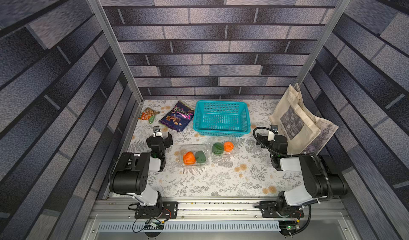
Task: Take oranges out of containers
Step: Adjust the packing box at the center of the board.
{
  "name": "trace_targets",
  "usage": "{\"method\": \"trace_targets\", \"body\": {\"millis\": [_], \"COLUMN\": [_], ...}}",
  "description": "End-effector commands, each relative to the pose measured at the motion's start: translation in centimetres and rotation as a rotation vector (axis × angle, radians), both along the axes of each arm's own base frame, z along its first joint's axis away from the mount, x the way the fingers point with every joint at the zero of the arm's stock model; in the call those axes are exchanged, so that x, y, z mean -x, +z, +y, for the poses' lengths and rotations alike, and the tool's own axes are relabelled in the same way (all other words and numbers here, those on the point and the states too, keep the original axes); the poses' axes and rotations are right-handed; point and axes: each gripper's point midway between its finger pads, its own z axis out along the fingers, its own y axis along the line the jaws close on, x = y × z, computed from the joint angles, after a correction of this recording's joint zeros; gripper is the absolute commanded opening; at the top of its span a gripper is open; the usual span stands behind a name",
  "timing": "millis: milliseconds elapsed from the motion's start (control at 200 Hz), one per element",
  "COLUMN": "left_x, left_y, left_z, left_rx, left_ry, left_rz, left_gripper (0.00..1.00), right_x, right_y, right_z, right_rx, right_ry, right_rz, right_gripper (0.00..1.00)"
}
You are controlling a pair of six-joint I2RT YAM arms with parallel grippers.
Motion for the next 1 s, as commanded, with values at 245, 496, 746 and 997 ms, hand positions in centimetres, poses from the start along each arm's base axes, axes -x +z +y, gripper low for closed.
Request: {"method": "trace_targets", "body": {"millis": [245, 496, 746, 997], "left_x": [-0.89, -0.91, -1.21, -1.27], "left_y": [0.99, 0.97, 0.78, 0.69], "left_z": [0.09, 0.05, 0.07, 0.11], "left_rx": [-0.010, -0.009, 0.019, 0.034], "left_ry": [-0.003, -0.006, -0.028, -0.039], "left_rz": [-0.021, -0.020, -0.004, 0.003], "left_gripper": [1.00, 1.00, 1.00, 1.00], "right_x": [-0.60, -0.64, -0.66, -0.64], "right_y": [0.80, 0.80, 0.83, 0.85], "right_z": [0.09, 0.08, 0.10, 0.09], "right_rx": [0.002, 0.001, 0.003, 0.002], "right_ry": [0.014, 0.013, 0.014, 0.014], "right_rz": [-0.031, -0.030, -0.031, -0.032], "right_gripper": [1.00, 1.00, 1.00, 1.00]}}
